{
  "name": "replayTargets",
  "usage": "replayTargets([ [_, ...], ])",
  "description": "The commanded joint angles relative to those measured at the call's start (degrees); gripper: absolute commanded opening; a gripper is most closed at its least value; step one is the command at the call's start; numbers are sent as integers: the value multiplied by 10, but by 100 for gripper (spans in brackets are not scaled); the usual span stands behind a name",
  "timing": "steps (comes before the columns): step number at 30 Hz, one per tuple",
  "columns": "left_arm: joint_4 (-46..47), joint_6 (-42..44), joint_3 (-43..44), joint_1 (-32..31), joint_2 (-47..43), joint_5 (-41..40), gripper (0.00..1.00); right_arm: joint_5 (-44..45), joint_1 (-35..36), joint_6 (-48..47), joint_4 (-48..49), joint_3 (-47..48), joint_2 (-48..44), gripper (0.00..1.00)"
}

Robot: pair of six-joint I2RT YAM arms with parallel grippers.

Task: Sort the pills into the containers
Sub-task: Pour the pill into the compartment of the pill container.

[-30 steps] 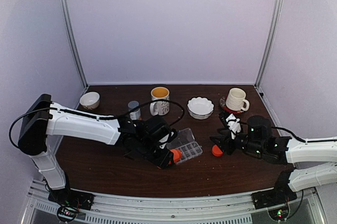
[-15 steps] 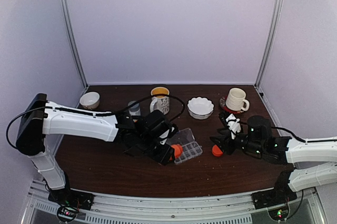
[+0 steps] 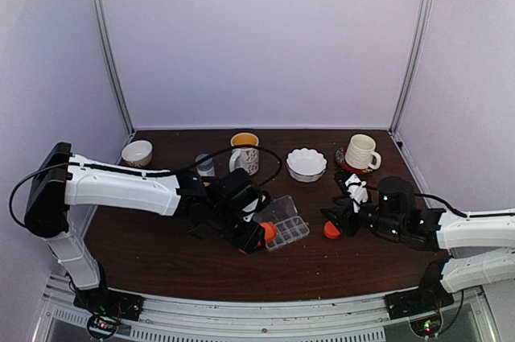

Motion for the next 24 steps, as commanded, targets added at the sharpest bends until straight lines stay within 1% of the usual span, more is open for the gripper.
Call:
replayTargets([
  [1, 6, 7, 15, 4, -24, -4, 0, -2, 3, -5, -1, 16, 1, 50],
  [7, 45, -3, -14, 5, 15, 15, 0, -2, 3, -5, -2, 16, 2, 50],
  [10, 42, -3, -14, 6, 29, 19, 0, -3, 3, -5, -3, 16, 2, 50],
  [13, 36, -2, -9, 5, 16, 15, 0, -1, 4, -6, -3, 16, 1, 50],
  [17, -7, 8, 19, 5, -13, -3, 0, -1, 4, -6, -3, 16, 0, 50],
  [20, -21, 12, 29, 5, -32, -23, 0, 0, 4, -6, -4, 16, 1, 50],
  [24, -20, 15, 26, 6, -26, -26, 0, -1, 4, -6, -4, 16, 2, 50],
])
